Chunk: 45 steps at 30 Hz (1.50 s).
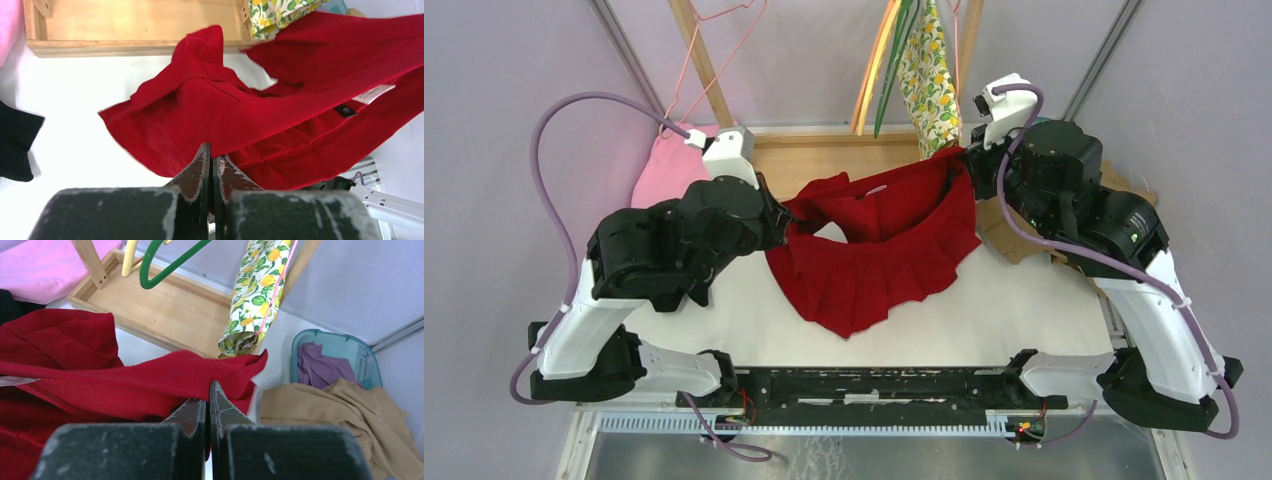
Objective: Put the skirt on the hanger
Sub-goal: Flatten out the skirt at the center of the board.
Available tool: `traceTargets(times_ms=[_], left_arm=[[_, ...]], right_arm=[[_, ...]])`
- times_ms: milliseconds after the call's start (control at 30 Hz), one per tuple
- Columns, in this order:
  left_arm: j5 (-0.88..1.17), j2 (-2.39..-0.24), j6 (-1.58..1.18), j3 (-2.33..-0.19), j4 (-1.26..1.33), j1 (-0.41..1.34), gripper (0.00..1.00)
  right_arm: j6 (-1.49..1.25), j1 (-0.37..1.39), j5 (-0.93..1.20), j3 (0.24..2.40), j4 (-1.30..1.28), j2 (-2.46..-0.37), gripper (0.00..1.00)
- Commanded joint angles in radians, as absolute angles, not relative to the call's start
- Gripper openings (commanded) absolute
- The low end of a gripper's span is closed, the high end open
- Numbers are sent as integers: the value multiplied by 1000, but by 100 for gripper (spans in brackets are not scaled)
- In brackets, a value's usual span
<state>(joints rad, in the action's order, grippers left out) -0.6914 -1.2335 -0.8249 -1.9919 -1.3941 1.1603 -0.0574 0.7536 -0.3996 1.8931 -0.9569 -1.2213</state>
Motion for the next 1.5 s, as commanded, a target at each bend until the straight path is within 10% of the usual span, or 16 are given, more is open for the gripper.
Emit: traceTargets(times_ms=[0,667,1033,1467], left_arm=[[-807,-1220,-767,-2047,-1460,1139,4],[-489,-1378,-469,-2093,-1235,585,4],[-184,-1553,-427,-2412,-1096,387,3],[-47,-957,-571,-1195,-697,394,3]], right_arm=[[-95,747,-450,1935,-984,-1199,1],[-123,745,-392,1905,-958,-1317,1],[-120,681,-380,2267,-840,-1526,1],[-360,686,-142,1128,-616,-999,1]])
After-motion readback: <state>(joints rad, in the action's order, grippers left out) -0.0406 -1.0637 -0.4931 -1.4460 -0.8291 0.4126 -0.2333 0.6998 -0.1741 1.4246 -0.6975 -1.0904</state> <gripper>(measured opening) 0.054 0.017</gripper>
